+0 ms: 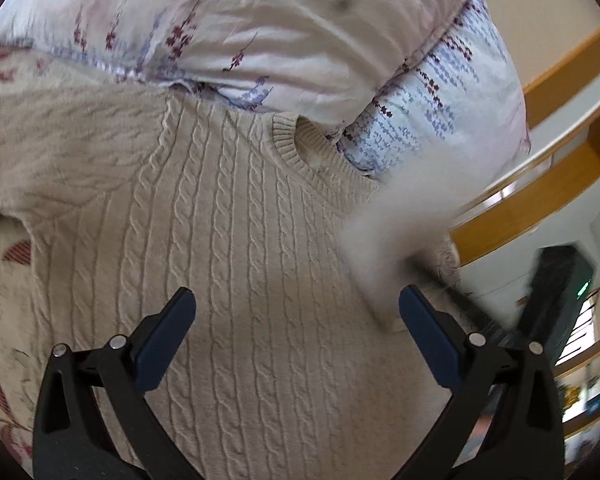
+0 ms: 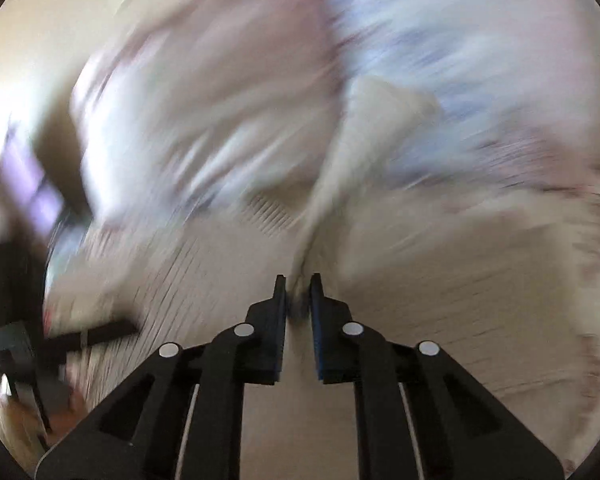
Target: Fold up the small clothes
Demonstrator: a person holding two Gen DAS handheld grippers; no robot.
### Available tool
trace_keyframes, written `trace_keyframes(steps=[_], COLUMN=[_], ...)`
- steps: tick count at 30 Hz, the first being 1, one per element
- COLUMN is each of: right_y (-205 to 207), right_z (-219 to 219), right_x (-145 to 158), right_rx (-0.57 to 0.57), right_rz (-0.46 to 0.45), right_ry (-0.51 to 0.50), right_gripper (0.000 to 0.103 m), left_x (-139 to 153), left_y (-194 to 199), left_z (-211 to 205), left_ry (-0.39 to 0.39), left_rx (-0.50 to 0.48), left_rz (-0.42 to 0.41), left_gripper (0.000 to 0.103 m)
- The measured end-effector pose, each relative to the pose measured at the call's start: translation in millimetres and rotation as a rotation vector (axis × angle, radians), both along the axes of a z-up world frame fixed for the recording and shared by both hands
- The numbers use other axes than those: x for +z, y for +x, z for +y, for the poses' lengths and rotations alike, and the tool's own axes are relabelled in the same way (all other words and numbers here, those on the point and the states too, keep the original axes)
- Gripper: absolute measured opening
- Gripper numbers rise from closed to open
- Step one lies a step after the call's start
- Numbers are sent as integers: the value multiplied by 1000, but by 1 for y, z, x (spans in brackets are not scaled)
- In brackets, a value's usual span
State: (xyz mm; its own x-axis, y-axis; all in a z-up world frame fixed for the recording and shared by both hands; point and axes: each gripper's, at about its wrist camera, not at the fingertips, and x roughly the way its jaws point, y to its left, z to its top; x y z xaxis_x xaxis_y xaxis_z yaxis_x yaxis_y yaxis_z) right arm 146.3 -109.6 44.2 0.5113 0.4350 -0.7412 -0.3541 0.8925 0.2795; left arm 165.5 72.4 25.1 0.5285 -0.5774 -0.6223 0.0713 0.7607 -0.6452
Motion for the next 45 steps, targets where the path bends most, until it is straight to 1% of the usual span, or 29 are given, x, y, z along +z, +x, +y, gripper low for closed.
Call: trace_keyframes(steps=[1, 2, 3, 4, 6, 8, 9, 11, 13, 15, 16, 17, 19, 20, 22, 24, 25, 26, 27, 28, 29, 30, 33, 35, 36, 38, 41, 43, 45], right_y=[-1, -3, -5, -5, -7, -8, -9, -14, -17, -30, -35, -40, -41, -39, -34, -30, -28, -28, -28, -25, -23, -27, -49, -60, -63, -61, -54, -55, -58], right_z=[7, 10, 7, 0, -28, -56, -72, -118, -162, -200, -209, -223, -235, -239, -242, -242, -243, -244, -243, -242, -240, -241, -244, -244, -245, -245, -240, -233, -227], right_x=[-7, -13, -16, -17, -18, -14, -13, -12, -18, -27, -31, -37, -46, -48, -52, -58, -60, -60, -60, -61, -60, -57, -42, -39, -42, -52, -62, -58, -52], right_rx=[25, 30, 21, 7, -57, -134, -182, -333, -488, -648, -693, -750, -793, -799, -801, -811, -820, -827, -836, -845, -849, -862, -936, -994, -1022, -1047, -1028, -1002, -979], right_rz=[25, 47, 69, 91, 147, 176, 188, 211, 228, 240, 244, 254, 262, 259, 246, 240, 235, 230, 224, 215, 200, 171, -15, -79, -80, -38, 50, 52, 33], right_ry=[-4, -1, 23, 57, 150, 232, 271, 365, 431, 493, 509, 537, 590, 610, 657, 687, 690, 689, 684, 676, 668, 669, 692, 675, 671, 648, 576, 513, 464], right_gripper=[19, 26, 31, 32, 36, 40, 42, 42, 42, 42, 42, 42, 42, 42, 42, 41, 41, 39, 33, 27, 13, 10, 9, 9, 9, 9, 9, 10, 10], left_x=[-1, -3, -4, -6, -9, -14, -16, -22, -27, -27, -27, -27, -29, -30, -33, -35, -37, -38, -39, -40, -39, -37, -24, -18, -16, -12, -11, -15, -21], left_y=[0, 0, 0, 1, 3, 8, 10, 15, 19, 23, 25, 27, 32, 35, 38, 41, 43, 45, 45, 47, 49, 51, 58, 63, 66, 72, 76, 77, 76], left_z=[1, 3, 5, 7, 10, 13, 15, 20, 25, 28, 29, 29, 31, 32, 35, 37, 38, 38, 38, 37, 35, 34, 23, 13, 7, -4, -6, -2, 3], left_ry=[-12, -27, -33, -38, -42, -55, -63, -89, -119, -116, -111, -108, -103, -104, -106, -115, -115, -114, -106, -91, -80, -73, -53, -32, -4, 65, 143, 169, 163], left_rx=[5, 14, 20, 28, 36, 45, 52, 78, 104, 122, 122, 123, 125, 127, 130, 130, 131, 129, 127, 120, 114, 111, 75, 45, 29, 13, 11, 23, 23], left_rz=[5, 15, 22, 33, 50, 79, 89, 125, 146, 149, 150, 150, 158, 161, 163, 166, 171, 170, 170, 167, 158, 148, 77, 43, 25, -10, -42, -20, 20], left_gripper=[101, 101, 101, 100, 97, 94, 89, 84, 78, 73, 71, 66, 57, 54, 42, 33, 26, 22, 15, 6, 6, 6, 6, 6, 6, 6, 6, 6, 6])
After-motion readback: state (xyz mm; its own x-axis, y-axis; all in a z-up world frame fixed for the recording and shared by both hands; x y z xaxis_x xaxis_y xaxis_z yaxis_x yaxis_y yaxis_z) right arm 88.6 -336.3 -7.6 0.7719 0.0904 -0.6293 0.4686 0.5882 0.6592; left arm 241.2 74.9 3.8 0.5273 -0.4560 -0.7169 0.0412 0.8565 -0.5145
